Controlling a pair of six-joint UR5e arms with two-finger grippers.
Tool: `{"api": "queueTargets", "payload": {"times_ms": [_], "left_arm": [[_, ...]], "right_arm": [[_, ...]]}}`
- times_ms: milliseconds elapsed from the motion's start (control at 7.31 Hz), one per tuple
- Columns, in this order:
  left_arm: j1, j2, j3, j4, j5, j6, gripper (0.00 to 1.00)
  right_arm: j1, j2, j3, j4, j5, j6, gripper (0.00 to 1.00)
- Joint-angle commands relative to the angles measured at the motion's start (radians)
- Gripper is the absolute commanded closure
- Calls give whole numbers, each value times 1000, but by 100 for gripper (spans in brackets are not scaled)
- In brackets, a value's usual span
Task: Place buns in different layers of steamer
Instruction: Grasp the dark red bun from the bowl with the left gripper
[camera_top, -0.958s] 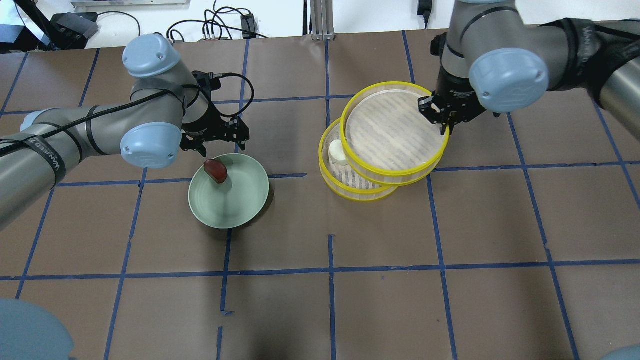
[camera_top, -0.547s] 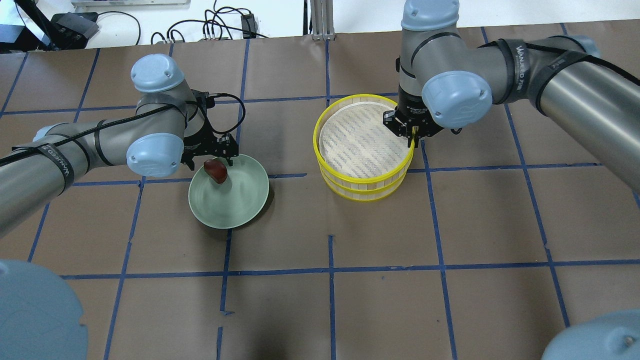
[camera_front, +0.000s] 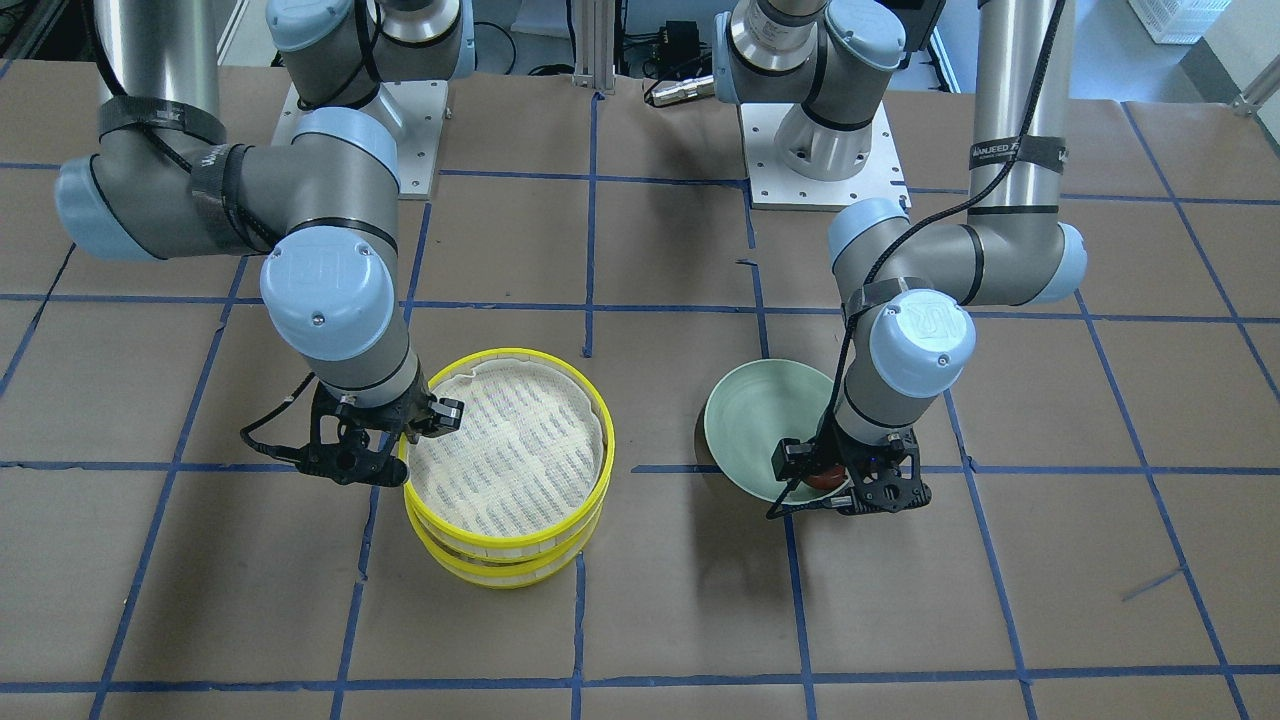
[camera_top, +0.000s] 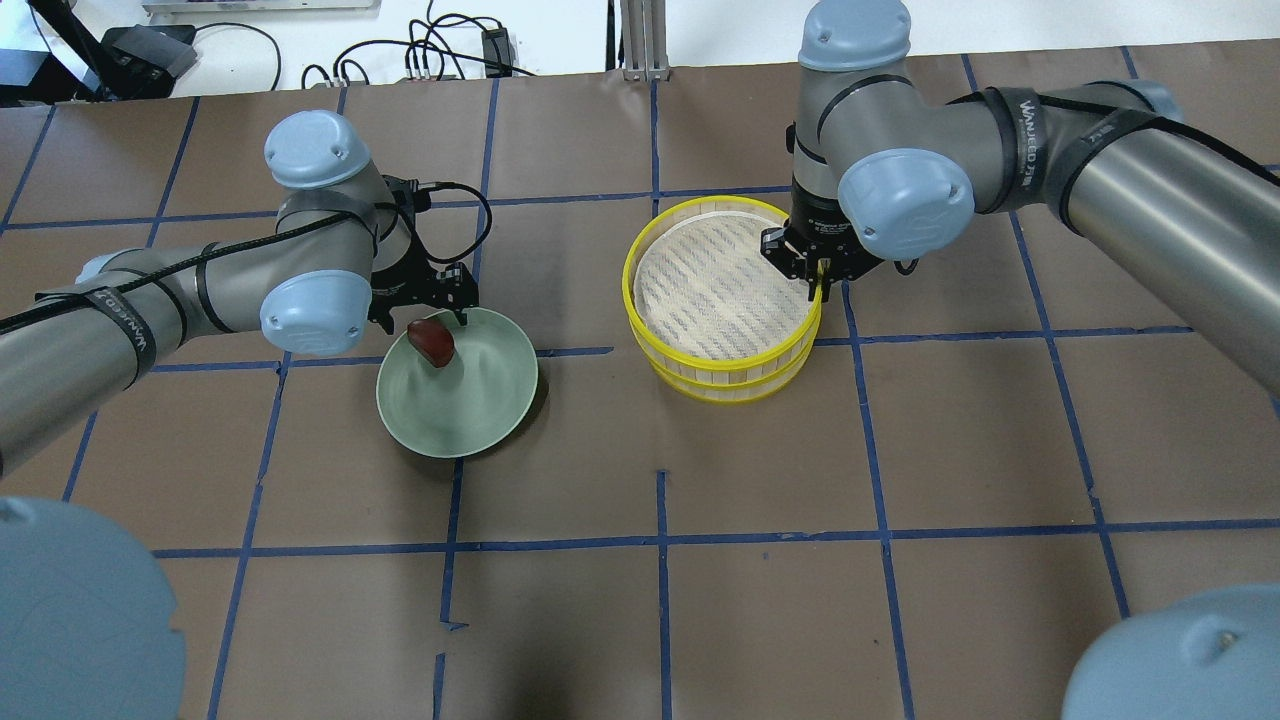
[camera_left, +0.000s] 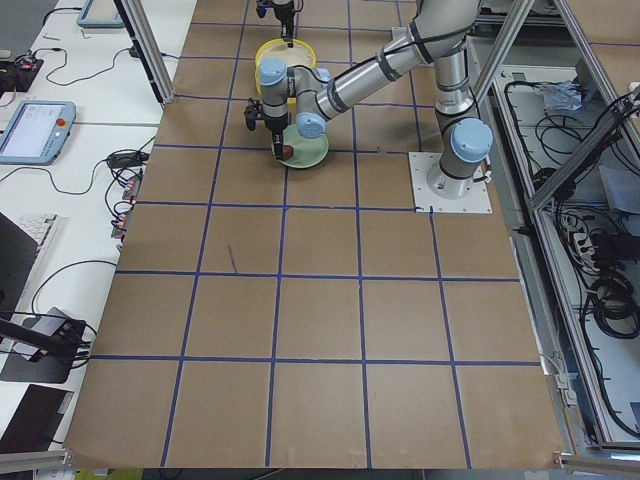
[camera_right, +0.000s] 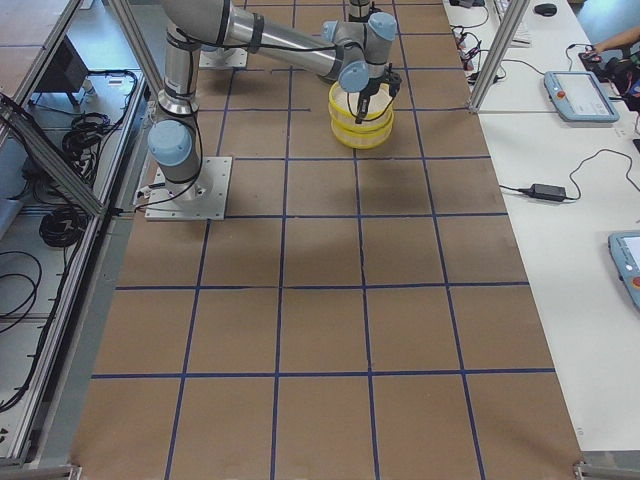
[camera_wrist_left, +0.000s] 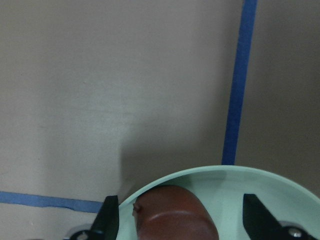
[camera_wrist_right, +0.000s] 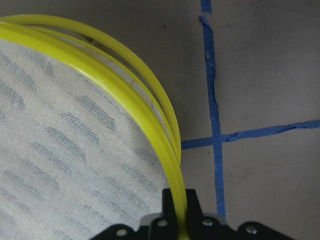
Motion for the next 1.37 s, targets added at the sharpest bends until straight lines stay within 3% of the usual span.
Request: {"api": "queueTargets", "payload": {"times_ms": [0,274,547,684,821,1095,1232], "left_arm": [[0,2,8,1,1,-5,95],[-2,45,22,7,1,0,99],[-30,146,87,-145,-2,-56,98],[-67,180,142,-237,-92,-168,98],[-110,172,188,-269,-123,-266,98],[-182,172,207,-257,-168,-413,98],[-196,169,209,-246,-244,-483,98]], "right_arm": [[-10,2,2,0,1,-19,93],[-19,5,2,-12,2,-25,93],[-20,7,2,-25,4,-30,92],[-20,13,0,-26,4,-28,92],[-20,13,2,-28,4,-27,92],[-20,14,3,-28,7,-27,91],[-20,14,2,-28,7,-25,90]]}}
